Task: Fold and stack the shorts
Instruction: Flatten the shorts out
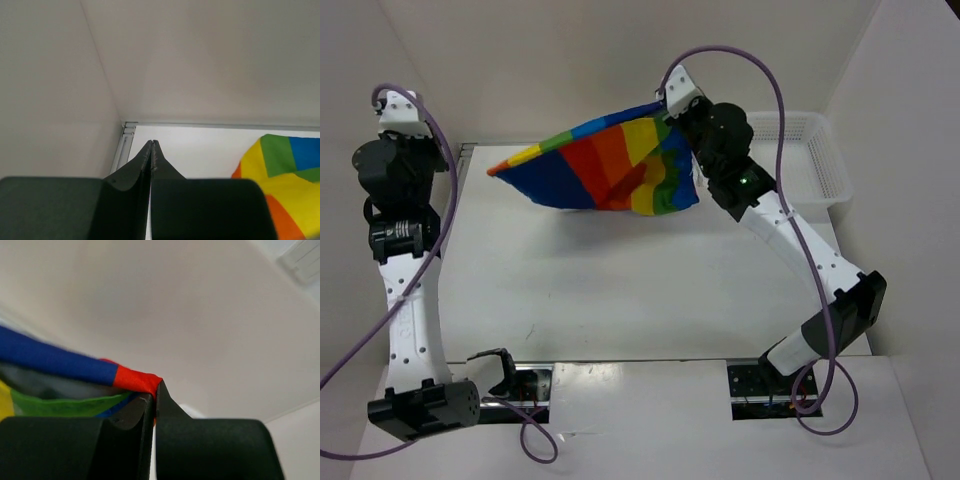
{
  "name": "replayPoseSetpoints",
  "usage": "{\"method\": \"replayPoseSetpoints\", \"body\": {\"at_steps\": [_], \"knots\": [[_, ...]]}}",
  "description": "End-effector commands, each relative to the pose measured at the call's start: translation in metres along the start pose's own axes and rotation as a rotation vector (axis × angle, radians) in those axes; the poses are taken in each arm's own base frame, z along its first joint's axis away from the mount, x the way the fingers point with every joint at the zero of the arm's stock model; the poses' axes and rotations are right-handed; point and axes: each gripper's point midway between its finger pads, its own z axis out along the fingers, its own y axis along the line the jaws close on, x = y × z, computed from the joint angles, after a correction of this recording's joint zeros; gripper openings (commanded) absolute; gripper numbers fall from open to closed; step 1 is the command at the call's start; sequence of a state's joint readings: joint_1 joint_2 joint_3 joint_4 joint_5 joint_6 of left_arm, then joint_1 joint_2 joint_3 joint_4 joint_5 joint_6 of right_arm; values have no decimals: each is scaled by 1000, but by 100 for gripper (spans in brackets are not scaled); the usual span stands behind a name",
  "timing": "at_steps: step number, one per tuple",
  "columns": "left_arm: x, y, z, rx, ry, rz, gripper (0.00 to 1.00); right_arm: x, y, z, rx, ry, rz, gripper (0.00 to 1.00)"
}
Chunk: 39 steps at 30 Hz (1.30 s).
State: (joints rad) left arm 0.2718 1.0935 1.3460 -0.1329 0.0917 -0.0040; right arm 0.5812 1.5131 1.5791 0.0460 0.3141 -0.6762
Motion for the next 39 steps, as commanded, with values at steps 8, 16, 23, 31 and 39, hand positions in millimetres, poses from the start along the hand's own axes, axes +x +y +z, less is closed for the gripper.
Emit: {"method": "replayPoseSetpoints", "body": {"at_steps": [8, 16, 23, 31, 39], "knots": [[6, -89, -86, 458, 76, -34, 13, -55, -28, -56, -169, -65, 7, 0], [170, -185, -123, 812, 516, -148, 99, 56, 46, -69, -284, 134, -31, 0], [197, -193, -94, 785, 511, -120, 99, 30, 77, -33, -329, 104, 52, 0], [221, -199, -83, 795, 502, -122, 99, 33, 148, 18, -338, 101, 25, 0], [276, -227, -98, 790, 617, -40, 99, 68, 197, 118, -203, 241, 129, 0]]}}
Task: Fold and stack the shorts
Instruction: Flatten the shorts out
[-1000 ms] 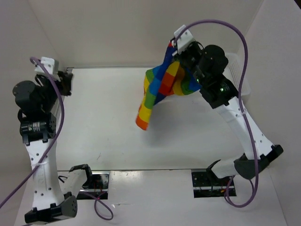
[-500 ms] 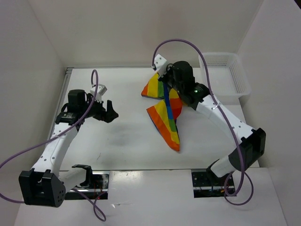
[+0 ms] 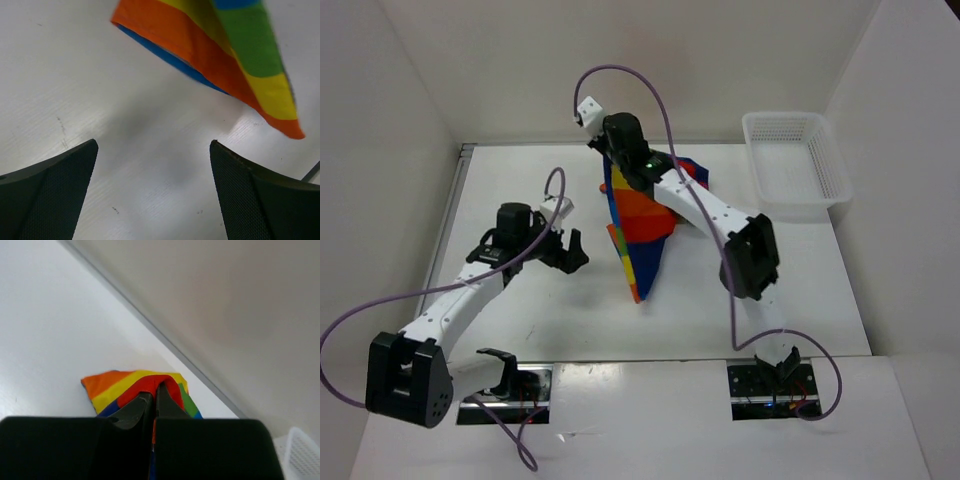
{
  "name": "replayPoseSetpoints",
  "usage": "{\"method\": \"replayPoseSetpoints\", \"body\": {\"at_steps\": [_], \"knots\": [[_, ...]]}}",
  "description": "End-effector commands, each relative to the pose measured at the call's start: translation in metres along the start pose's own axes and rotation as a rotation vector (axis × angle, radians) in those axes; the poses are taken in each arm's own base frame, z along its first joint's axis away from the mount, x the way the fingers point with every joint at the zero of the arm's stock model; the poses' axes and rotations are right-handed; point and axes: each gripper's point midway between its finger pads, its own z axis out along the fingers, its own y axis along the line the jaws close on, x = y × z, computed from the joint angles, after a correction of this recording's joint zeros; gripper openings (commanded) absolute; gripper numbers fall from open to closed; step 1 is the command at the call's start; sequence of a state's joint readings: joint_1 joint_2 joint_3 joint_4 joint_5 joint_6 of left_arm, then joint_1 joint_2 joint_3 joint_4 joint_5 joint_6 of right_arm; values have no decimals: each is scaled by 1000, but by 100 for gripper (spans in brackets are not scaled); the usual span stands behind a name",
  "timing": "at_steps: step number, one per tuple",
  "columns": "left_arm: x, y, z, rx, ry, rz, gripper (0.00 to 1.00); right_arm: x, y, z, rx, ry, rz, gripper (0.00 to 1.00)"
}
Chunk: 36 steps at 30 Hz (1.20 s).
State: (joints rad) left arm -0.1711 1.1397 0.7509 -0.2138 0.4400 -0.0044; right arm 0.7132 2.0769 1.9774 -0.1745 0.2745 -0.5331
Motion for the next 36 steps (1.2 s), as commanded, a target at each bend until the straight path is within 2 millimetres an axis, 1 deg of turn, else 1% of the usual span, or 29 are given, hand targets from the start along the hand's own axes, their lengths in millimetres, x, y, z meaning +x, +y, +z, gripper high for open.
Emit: {"method": "replayPoseSetpoints", "body": {"at_steps": [1, 2, 3, 4, 5, 7, 8, 9, 10, 11, 12, 13, 15, 16, 17, 20, 21, 22, 23, 24, 25, 27, 28, 30, 32, 33, 34, 35, 36], "knots": [[-10, 4, 14, -42, -40, 54, 99, -10, -22, 34, 143, 8, 149, 0], [-17, 6, 16, -42, -48, 57, 99, -25, -33, 34, 177, -23, 181, 0], [-23, 7, 18, -43, -64, 64, 99, -21, -27, 40, 171, -13, 211, 0], [-24, 8, 23, -34, -59, 62, 99, -22, -24, 46, 164, -26, 235, 0], [-38, 6, 24, -17, -87, 75, 99, -20, -21, 48, 159, -17, 249, 0], [-37, 9, 33, -16, -79, 72, 99, -15, -16, 52, 154, -5, 268, 0], [-41, 13, 34, -30, -88, 75, 99, -10, -12, 56, 150, 4, 264, 0], [-38, 16, 37, -39, -75, 69, 99, -9, -9, 56, 136, 11, 271, 0], [-31, 18, 38, -49, -62, 63, 99, -6, -14, 57, 144, 15, 273, 0], [-23, 22, 41, -63, -40, 54, 99, 0, -8, 60, 127, 29, 277, 0], [-14, 27, 44, -85, -17, 44, 99, 2, -7, 59, 123, 38, 273, 0], [-6, 29, 45, -95, -6, 40, 99, 1, -5, 60, 111, 34, 273, 0], [3, 29, 53, -74, 20, 29, 99, -1, -5, 58, 103, 31, 273, 0], [5, 24, 55, -44, 26, 25, 99, -1, -5, 58, 103, 31, 273, 0], [10, 7, 59, 41, 52, 18, 99, -5, -7, 57, 106, 23, 276, 0], [16, -19, 64, 123, 85, 38, 99, -8, -9, 56, 109, 14, 279, 0], [34, -38, 68, 156, 147, 58, 99, -13, -13, 53, 113, 5, 282, 0], [38, -39, 67, 157, 163, 52, 99, -17, -16, 50, 116, -3, 285, 0], [43, -46, 70, 166, 182, 68, 99, -18, -16, 50, 116, -3, 285, 0], [46, -46, 71, 152, 193, 72, 99, -22, -20, 46, 120, -13, 288, 0], [49, -38, 73, 112, 205, 73, 99, -22, -20, 46, 120, -13, 288, 0], [56, -37, 76, 112, 221, 67, 99, -31, -27, 38, 124, -25, 292, 0], [61, -39, 79, 119, 237, 68, 99, -32, -26, 38, 116, -29, 292, 0], [63, -41, 81, 125, 241, 73, 99, -43, -35, 28, 122, -47, 308, 0], [62, -34, 85, 89, 232, 81, 99, -48, -37, 23, 114, -55, 309, 0], [66, -34, 84, 89, 241, 78, 99, -53, -40, 19, 118, -65, 312, 0], [66, -34, 84, 89, 241, 78, 93, -51, -38, 19, 105, -59, 320, 0], [69, -33, 86, 89, 249, 75, 89, -57, -39, 15, 97, -73, 322, 0], [64, -31, 86, 75, 241, 80, 84, -55, -38, 15, 94, -64, 319, 0]]}}
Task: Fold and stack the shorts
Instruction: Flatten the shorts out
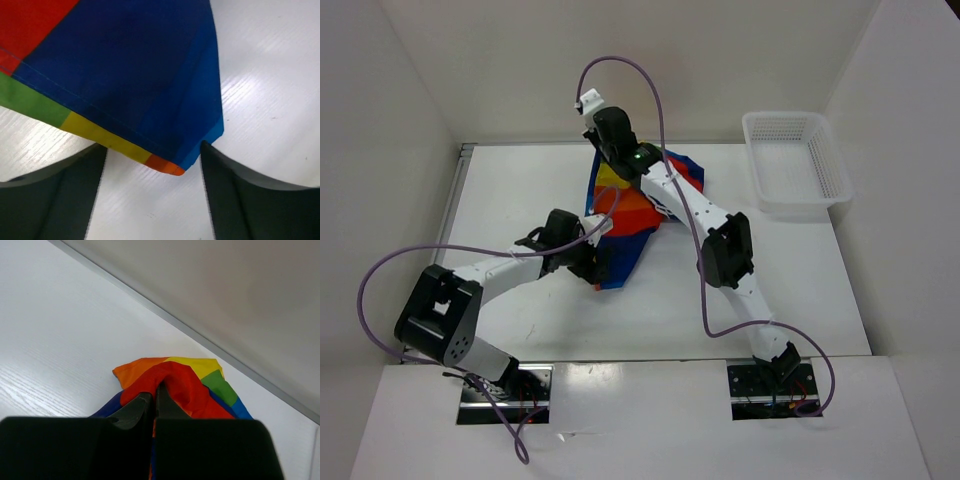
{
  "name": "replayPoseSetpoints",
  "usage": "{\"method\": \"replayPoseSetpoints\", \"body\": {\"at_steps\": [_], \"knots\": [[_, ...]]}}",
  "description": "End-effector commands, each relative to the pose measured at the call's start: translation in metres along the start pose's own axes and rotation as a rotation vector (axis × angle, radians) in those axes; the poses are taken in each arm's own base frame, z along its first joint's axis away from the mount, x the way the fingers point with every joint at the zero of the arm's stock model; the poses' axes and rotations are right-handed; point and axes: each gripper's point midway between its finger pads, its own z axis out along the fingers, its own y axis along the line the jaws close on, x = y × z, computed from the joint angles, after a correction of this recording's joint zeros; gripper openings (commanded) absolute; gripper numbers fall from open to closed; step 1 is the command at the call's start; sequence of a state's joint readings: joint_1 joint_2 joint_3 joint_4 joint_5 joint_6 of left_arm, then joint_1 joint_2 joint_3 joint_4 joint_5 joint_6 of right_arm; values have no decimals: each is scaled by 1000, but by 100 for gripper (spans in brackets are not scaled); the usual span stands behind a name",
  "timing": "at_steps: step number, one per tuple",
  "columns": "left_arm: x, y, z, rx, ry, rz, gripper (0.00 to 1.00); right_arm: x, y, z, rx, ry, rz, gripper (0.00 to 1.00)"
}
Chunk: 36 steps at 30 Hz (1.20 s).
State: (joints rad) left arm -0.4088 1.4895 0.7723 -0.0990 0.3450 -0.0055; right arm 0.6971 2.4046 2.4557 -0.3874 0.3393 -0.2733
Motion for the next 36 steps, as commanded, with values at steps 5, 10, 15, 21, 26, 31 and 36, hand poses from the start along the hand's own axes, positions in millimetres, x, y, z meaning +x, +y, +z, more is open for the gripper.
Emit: {"method": "replayPoseSetpoints", "body": {"at_steps": [5, 10, 15, 21, 26, 31, 36], "knots": [[-1, 5, 9, -13, 2, 8, 37, -98, -44, -62, 20, -200, 104, 0], [0, -14, 5, 89, 13, 0, 5, -105, -49, -72, 21, -205, 106, 0], [-22, -12, -9, 113, -43, -11, 0, -107, -56, -80, 38, -204, 95, 0], [-90, 103, -85, -319, -223, -104, 0, -111, -110, -104, 202, -200, 62, 0], [-163, 147, -203, -621, -467, -110, 0, -123, -136, -147, 203, -209, -51, 0], [-218, 155, -348, -917, -791, -93, 0, -151, -151, -208, 174, -277, -171, 0], [-228, 123, -454, -1057, -1003, -54, 0, -183, -176, -290, 167, -395, -236, 0]]}}
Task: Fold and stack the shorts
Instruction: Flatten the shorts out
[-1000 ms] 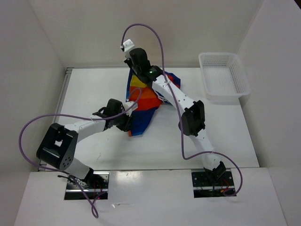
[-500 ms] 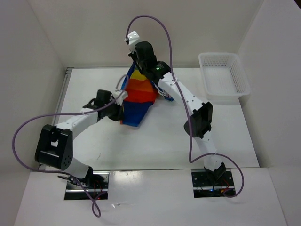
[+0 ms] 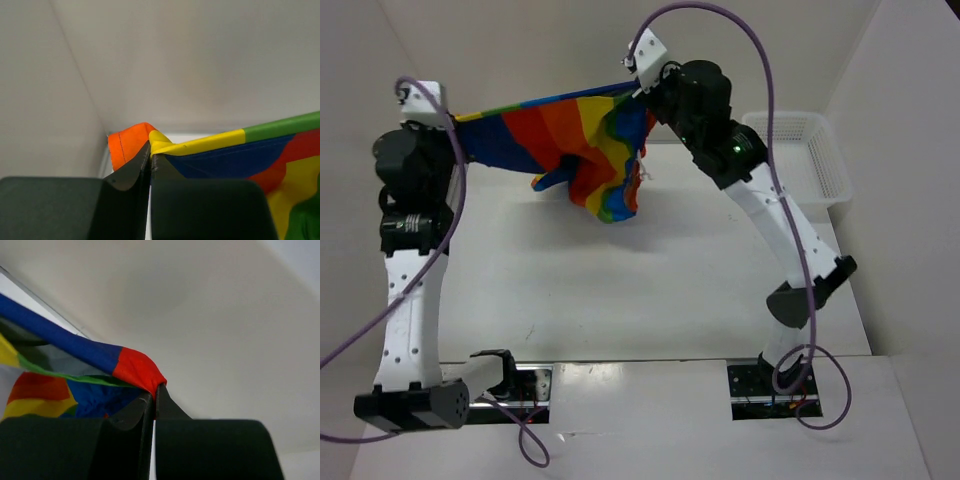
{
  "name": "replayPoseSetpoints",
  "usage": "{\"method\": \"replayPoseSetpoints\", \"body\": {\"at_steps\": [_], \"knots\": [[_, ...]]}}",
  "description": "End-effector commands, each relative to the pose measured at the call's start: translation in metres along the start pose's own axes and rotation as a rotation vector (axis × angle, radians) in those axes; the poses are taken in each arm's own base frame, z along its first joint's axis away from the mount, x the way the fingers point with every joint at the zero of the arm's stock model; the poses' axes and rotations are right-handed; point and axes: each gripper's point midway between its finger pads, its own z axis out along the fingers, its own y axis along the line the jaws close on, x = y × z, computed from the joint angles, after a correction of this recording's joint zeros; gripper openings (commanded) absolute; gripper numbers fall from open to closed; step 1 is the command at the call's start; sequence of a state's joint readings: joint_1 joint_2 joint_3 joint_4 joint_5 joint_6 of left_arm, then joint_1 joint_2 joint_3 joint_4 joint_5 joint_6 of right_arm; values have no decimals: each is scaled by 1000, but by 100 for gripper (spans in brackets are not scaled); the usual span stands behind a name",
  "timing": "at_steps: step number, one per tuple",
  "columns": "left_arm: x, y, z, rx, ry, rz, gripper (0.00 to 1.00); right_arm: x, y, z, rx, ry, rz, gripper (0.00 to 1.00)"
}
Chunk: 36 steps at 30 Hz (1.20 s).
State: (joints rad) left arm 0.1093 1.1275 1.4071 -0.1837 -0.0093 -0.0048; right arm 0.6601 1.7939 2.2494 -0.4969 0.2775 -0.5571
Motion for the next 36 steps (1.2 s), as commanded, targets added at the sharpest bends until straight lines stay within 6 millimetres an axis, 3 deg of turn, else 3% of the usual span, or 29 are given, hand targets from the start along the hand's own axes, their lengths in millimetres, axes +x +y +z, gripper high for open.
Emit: {"method": "replayPoseSetpoints", "body": {"at_steps": [1, 4, 7, 10, 13, 15, 18, 20, 21, 23, 24, 25, 26, 27, 28, 30, 31, 32, 33, 34, 36], "knots": [[-59, 45, -40, -183, -147, 8, 0, -50, -60, -68, 94, -125, -56, 0], [-88, 43, -70, -170, -228, 14, 0, -50, -59, -85, 54, -124, -48, 0], [-115, 40, -97, -165, -313, 18, 0, -52, -40, -97, -65, -132, -5, 0], [-143, 43, -105, -178, -382, 18, 0, -80, -54, -119, -64, -214, 36, 0], [-176, 48, -118, -206, -464, 19, 0, -94, -54, -133, -108, -248, 75, 0], [-187, 47, -116, -197, -486, 22, 0, -97, -42, -139, -183, -263, 99, 0], [-190, 48, -97, -187, -477, 24, 0, -99, -39, -142, -200, -264, 132, 0], [-195, 49, -72, -173, -470, 27, 0, -102, -44, -131, -161, -271, 149, 0], [-188, 50, -44, -162, -441, 28, 0, -108, -52, -132, -127, -287, 168, 0], [-193, 46, -24, -134, -420, 28, 0, -106, -52, -108, -84, -278, 187, 0], [-185, 43, -7, -120, -384, 24, 0, -103, -54, -100, -58, -269, 191, 0], [-158, 34, 32, -89, -304, 15, 0, -85, -50, -81, -21, -205, 189, 0], [-142, 28, 48, -74, -262, 12, 0, -71, -48, -65, 5, -165, 186, 0], [-134, 22, 61, -59, -247, 9, 0, -49, -41, -37, 21, -111, 177, 0], [-98, 14, 89, -38, -166, 6, 0, -16, -43, -14, 45, -35, 178, 0], [-72, -4, 113, 0, -112, 3, 0, 21, -42, 15, 64, 42, 224, 0], [-39, -7, 135, 5, -45, 3, 0, 58, -32, 44, 54, 113, 224, 0], [-27, -6, 146, -3, -25, 3, 0, 78, -28, 57, 62, 158, 218, 0], [-15, -7, 156, -2, -10, 4, 0, 91, -22, 68, 69, 184, 225, 0], [10, -11, 174, -5, 35, 4, 0, 114, -16, 90, 85, 217, 240, 0], [25, -10, 188, -19, 53, 5, 0, 137, -15, 107, 116, 257, 259, 0]]}}
